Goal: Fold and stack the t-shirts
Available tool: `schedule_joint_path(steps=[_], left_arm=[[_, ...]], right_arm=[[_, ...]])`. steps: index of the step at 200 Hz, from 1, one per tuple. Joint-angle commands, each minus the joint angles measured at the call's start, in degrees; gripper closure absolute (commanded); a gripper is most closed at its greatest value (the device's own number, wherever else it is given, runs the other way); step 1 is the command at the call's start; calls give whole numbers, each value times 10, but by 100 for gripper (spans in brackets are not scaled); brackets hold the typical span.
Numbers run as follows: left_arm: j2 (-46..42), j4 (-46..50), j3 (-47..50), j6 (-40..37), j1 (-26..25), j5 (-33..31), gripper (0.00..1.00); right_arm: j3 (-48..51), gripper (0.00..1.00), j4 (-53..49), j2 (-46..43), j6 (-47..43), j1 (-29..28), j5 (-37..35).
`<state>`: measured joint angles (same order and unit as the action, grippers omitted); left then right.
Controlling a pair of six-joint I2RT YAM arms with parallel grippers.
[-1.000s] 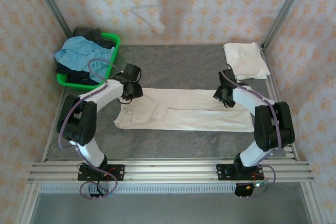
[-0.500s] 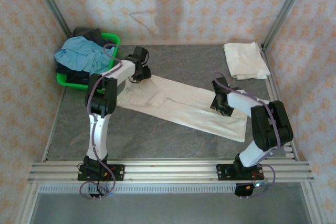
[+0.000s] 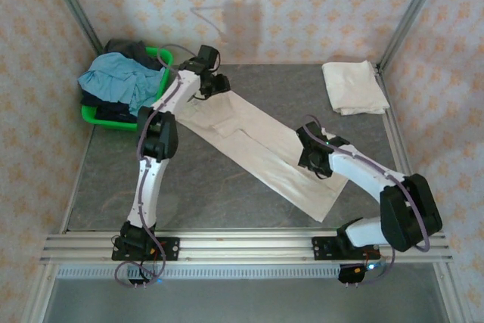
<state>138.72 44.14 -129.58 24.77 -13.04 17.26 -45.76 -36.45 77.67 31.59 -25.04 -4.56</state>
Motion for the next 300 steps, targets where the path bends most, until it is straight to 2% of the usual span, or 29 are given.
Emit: schedule_joint_path(steps=[1, 23, 63, 80, 103, 152, 168, 183, 224, 251, 280, 300], left_arm=[[-110, -18, 54, -24, -2, -37, 48], [-192, -44, 165, -28, -3, -55, 48], [-340, -167, 458, 19, -25, -57, 48], [-352, -207, 530, 44, -40, -57, 48], [-315, -242, 558, 71, -47, -34, 50], [-179, -208, 457, 70, -38, -55, 57], [-139, -183, 407, 71, -35, -104, 62], [-106, -177, 368, 75, -34, -111, 63], [-14, -157, 211, 62, -34, -67, 65], [52, -113, 67, 15, -35, -17, 65], [116, -34, -106, -15, -36, 28, 63], [89, -16, -114, -43, -36, 23, 58]], right_arm=[[-20, 37, 30, 15, -25, -5, 9], [-43, 38, 43, 68, -35, -17, 18], [-63, 38, 63, 140, -44, -26, 20], [-71, 38, 64, 159, -45, -26, 12], [-77, 38, 63, 182, -46, -26, 1], [-57, 38, 48, 181, -17, -41, -1], [-59, 38, 8, 176, 14, -56, -48], [-58, 38, -12, 173, 40, -71, -58], [-60, 37, 23, 189, 104, -169, -7], [-95, 37, 51, 226, 150, -239, 11], [-181, 38, 102, 290, 168, -277, 45], [-210, 38, 116, 293, 167, -283, 50]])
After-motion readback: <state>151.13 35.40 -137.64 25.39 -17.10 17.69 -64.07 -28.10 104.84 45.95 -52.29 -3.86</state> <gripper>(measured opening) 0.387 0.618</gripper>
